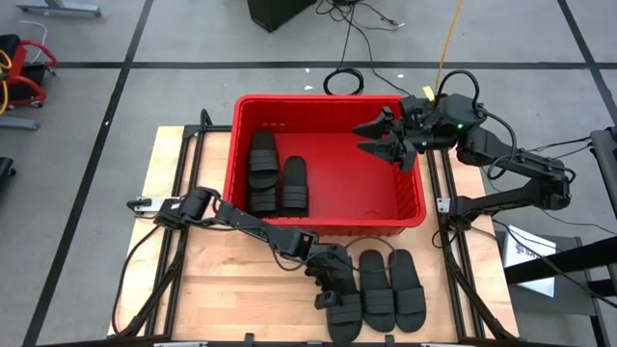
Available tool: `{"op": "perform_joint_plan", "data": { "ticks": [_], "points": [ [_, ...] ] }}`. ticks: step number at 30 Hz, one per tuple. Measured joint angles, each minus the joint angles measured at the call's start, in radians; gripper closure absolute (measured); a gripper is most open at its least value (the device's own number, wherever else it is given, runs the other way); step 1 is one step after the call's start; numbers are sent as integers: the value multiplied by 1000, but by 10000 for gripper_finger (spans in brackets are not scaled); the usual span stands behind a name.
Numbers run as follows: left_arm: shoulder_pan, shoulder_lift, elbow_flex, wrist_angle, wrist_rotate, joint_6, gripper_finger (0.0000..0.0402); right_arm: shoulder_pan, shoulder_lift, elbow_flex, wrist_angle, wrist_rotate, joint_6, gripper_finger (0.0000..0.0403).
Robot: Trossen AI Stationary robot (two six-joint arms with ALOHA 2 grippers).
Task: Pick and place slides into bin
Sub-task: Put the black slide into the red bin
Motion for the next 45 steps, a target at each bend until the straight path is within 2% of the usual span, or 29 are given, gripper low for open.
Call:
{"op": "perform_joint_plan", "data": {
  "ticks": [14, 21, 32, 39, 45],
  "points": [
    [-21, 22, 1, 18, 21, -15, 214, 0, -2, 0, -42, 1, -4, 138],
    [-28, 43, 0, 33, 47, -26, 269, 0, -2, 0, -38, 5, -20, 138],
    [2, 43, 0, 73, 65, 14, 391, 0, -2, 0, -38, 7, -9, 138],
    [17, 43, 0, 92, 102, 13, 383, 0, -2, 0, -38, 7, -4, 138],
    [33, 43, 0, 94, 159, -1, 394, 0, -2, 0, -38, 8, 3, 138]
  ]
}}
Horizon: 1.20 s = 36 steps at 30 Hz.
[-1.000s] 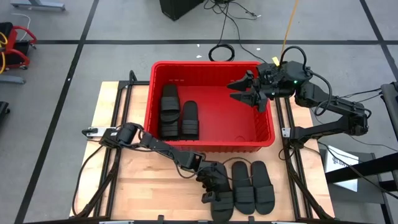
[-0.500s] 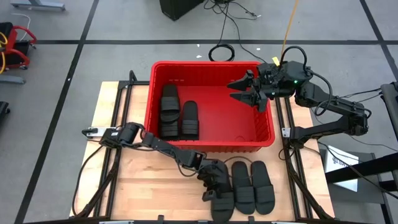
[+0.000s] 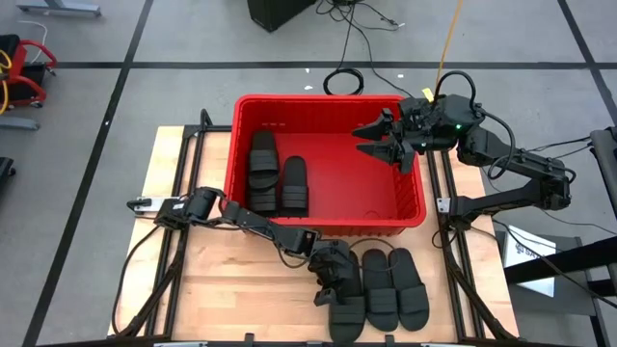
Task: Pick and place slides into bin
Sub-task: Put the black slide into the red bin
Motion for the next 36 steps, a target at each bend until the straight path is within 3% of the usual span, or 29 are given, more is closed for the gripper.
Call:
{"op": "perform_joint_plan", "data": {
  "ticks": [9, 21, 36],
  "points": [
    [28, -32, 0, -2, 70, 1, 395, 0, 0, 0, 0, 0, -3, 138],
    [56, -121, 0, -28, 73, 20, 390, 0, 0, 0, 1, 1, -10, 138],
    [52, -317, 0, -164, 84, 55, 397, 0, 0, 0, 8, 50, -28, 138]
  ]
}}
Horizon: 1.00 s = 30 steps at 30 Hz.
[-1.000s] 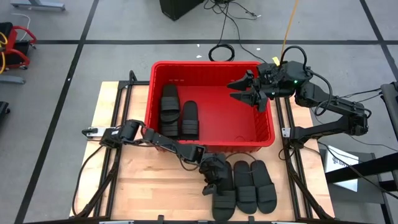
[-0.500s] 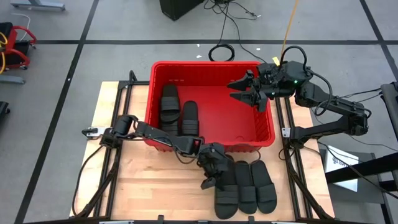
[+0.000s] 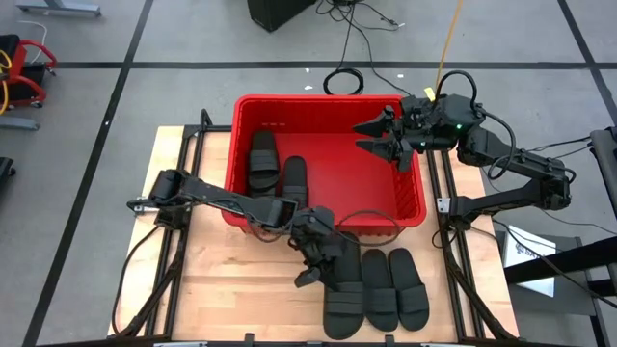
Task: Pick and place slides into bin
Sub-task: Put the black slide into the red bin
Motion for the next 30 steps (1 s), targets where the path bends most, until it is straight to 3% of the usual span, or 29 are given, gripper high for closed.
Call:
{"op": "perform_joint_plan", "data": {
  "ticks": [15, 30],
  "points": [
    [-4, -197, 0, -132, -1, 18, 388, 0, 0, 0, 0, 77, 5, 138],
    [128, -366, 0, -513, 54, 202, 397, 2, 0, 0, 2, 188, 28, 138]
  ]
}}
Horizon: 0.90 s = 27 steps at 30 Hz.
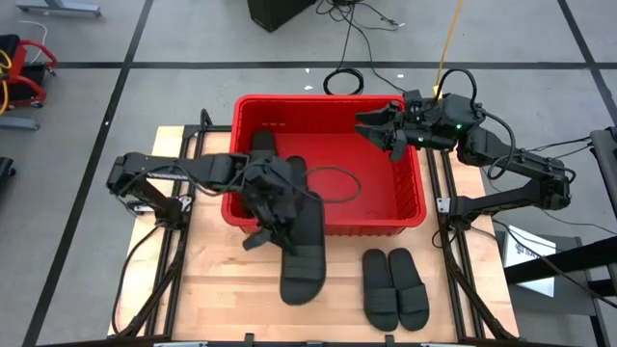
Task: Pick and place slides into bin
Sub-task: Put the black slide into the red bin
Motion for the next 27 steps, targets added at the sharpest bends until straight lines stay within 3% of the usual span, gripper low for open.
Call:
{"op": "perform_joint_plan", "data": {
  "ticks": [21, 27],
  "points": [
    [393, -85, 3, -383, 25, 370, 397, 0, 16, 1, 58, 74, 18, 138],
    [508, -65, 84, -544, -9, 520, 388, 7, 38, 1, 72, 74, 21, 138]
  ]
}}
